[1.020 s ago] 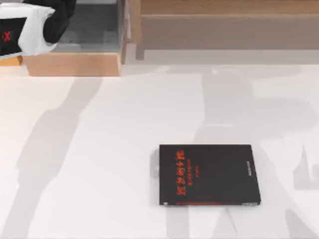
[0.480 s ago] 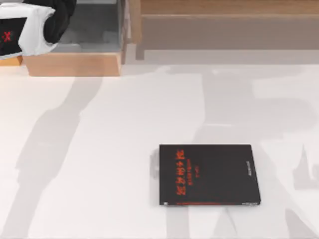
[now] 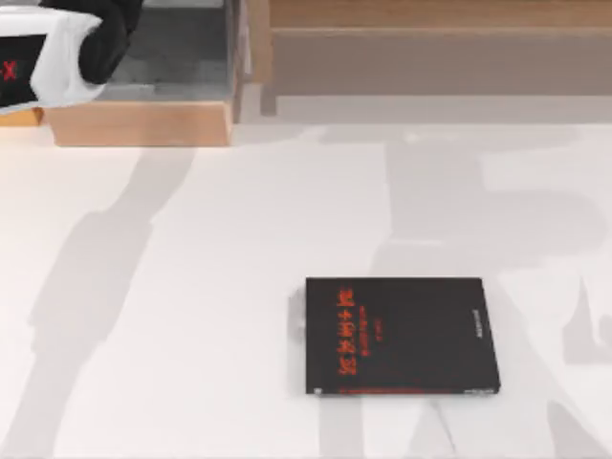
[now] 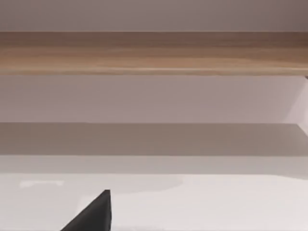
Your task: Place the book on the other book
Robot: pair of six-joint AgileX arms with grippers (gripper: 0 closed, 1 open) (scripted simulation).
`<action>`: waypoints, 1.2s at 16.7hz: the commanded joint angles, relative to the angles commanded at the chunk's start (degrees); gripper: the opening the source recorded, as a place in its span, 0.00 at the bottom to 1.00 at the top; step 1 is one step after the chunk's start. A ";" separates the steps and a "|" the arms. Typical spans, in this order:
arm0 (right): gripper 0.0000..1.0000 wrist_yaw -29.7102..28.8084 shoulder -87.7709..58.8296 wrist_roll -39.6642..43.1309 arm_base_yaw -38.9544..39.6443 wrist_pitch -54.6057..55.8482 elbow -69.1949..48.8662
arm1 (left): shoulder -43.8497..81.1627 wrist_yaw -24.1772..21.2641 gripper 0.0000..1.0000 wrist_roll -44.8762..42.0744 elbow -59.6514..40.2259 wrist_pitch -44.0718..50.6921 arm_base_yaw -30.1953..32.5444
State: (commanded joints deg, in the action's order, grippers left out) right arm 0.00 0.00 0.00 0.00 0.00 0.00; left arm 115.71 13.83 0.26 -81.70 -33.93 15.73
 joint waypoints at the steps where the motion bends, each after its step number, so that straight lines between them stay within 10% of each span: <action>1: 1.00 0.00 0.00 0.00 0.00 0.00 0.00 | -0.72 -0.06 0.00 0.02 0.61 0.17 -0.42; 12: 1.00 0.00 0.00 0.00 0.00 0.00 0.00 | -3.49 1.69 0.00 -0.73 0.92 1.53 0.82; 20: 1.00 0.00 0.00 0.00 0.00 0.00 0.00 | -21.40 17.27 0.00 -9.76 1.61 10.81 11.17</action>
State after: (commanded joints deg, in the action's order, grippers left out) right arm 0.00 0.00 0.00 0.00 0.00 0.00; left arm 94.30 31.10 -9.50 -80.09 -23.12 26.90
